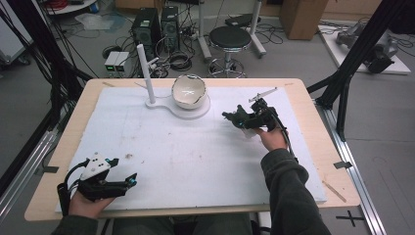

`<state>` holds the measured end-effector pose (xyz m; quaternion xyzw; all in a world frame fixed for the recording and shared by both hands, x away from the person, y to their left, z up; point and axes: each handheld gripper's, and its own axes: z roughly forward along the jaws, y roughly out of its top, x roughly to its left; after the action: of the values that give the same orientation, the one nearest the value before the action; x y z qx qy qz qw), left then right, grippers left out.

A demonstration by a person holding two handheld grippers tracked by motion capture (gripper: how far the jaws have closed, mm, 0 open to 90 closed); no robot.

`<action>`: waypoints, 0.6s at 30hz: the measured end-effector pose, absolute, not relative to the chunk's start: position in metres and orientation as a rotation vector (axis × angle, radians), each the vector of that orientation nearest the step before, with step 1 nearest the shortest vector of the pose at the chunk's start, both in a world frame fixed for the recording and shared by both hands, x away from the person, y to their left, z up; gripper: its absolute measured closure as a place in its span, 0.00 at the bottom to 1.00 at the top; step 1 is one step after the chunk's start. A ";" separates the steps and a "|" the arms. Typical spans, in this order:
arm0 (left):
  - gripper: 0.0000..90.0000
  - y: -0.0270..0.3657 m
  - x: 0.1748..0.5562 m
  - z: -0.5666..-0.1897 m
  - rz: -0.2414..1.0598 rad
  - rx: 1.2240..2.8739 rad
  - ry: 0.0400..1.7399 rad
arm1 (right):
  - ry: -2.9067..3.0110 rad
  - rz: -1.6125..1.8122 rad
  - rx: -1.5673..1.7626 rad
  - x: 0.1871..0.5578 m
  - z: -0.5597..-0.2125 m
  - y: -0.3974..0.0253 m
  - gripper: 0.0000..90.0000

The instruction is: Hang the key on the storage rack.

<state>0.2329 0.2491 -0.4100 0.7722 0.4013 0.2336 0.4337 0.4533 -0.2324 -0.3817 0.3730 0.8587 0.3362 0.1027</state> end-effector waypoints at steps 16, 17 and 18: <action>0.20 0.248 0.233 -0.410 0.579 1.925 0.999 | 2.494 1.175 0.978 0.431 -0.360 -0.221 0.50; 0.20 0.248 0.233 -0.410 0.579 1.925 0.999 | 2.486 1.185 0.964 0.431 -0.360 -0.221 0.50; 0.20 0.248 0.233 -0.410 0.581 1.924 1.000 | 2.484 1.201 0.964 0.430 -0.359 -0.220 0.50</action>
<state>0.2331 0.2482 -0.4099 0.7724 0.4015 0.2333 0.4333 0.4297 -0.2203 -0.3589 0.3279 0.8448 0.4084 0.1094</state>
